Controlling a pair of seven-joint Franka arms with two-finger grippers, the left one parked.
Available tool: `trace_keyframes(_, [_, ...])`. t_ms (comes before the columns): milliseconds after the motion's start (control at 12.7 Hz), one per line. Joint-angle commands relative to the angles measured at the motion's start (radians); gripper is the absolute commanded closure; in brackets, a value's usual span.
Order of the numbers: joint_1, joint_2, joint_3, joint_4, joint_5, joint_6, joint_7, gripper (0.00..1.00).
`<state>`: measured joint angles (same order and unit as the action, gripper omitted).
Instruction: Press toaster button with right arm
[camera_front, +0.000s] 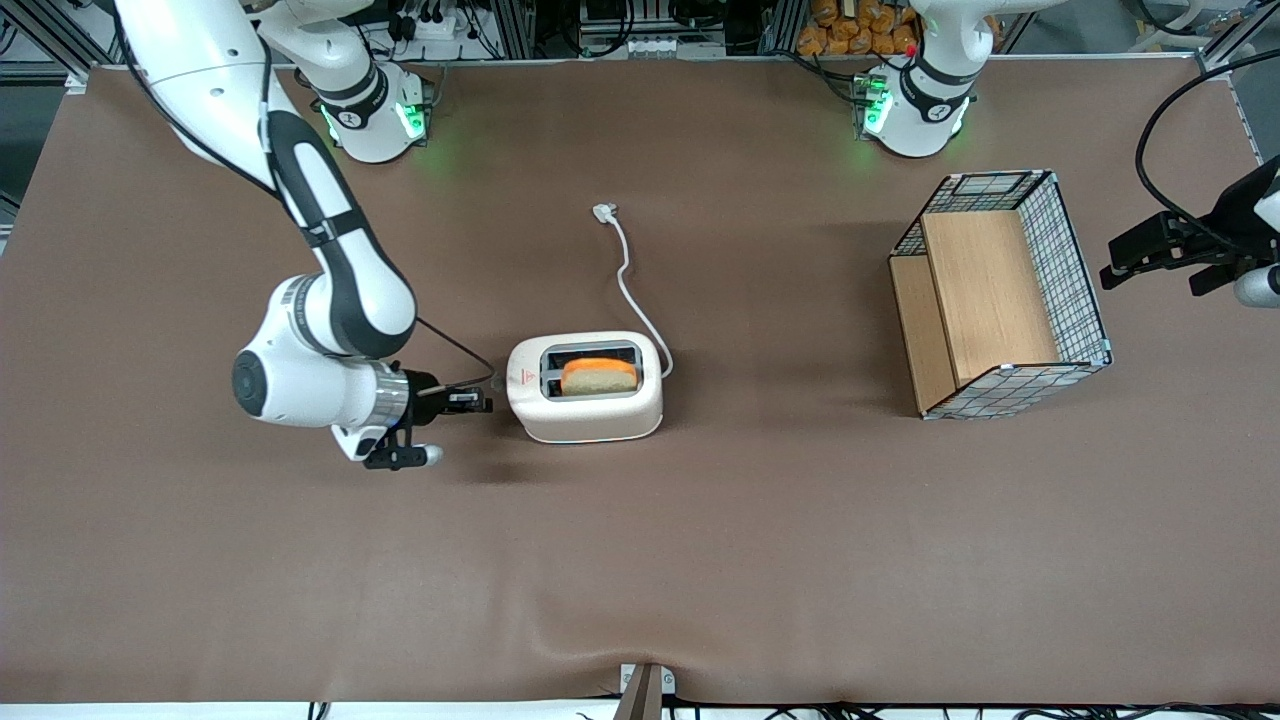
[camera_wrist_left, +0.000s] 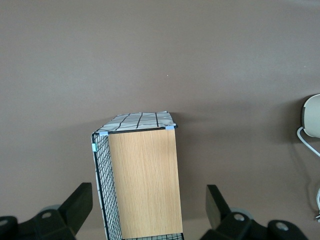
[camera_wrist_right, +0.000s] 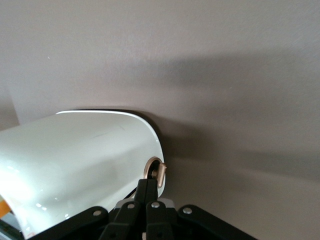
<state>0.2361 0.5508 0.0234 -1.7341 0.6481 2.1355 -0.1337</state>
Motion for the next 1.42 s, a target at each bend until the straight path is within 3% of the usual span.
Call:
trace_keyframes(0, [-0.029, 0.021, 0.003, 0.079, 0.016, -0.083, -0.017, 0.36])
trace_keyframes(79, [-0.034, 0.020, -0.002, 0.094, 0.013, -0.113, -0.015, 0.00])
trace_keyframes(237, [-0.046, 0.018, -0.008, 0.116, 0.002, -0.121, -0.015, 0.00])
trace_keyframes(632, [-0.124, 0.029, -0.007, 0.344, -0.224, -0.275, -0.018, 0.00])
trace_keyframes(947, [-0.182, 0.011, 0.000, 0.453, -0.272, -0.408, -0.029, 0.00])
trace_keyframes(1184, [-0.195, -0.052, 0.009, 0.479, -0.433, -0.445, -0.018, 0.00])
trace_keyframes(1342, [-0.233, -0.083, 0.053, 0.481, -0.473, -0.456, -0.009, 0.00])
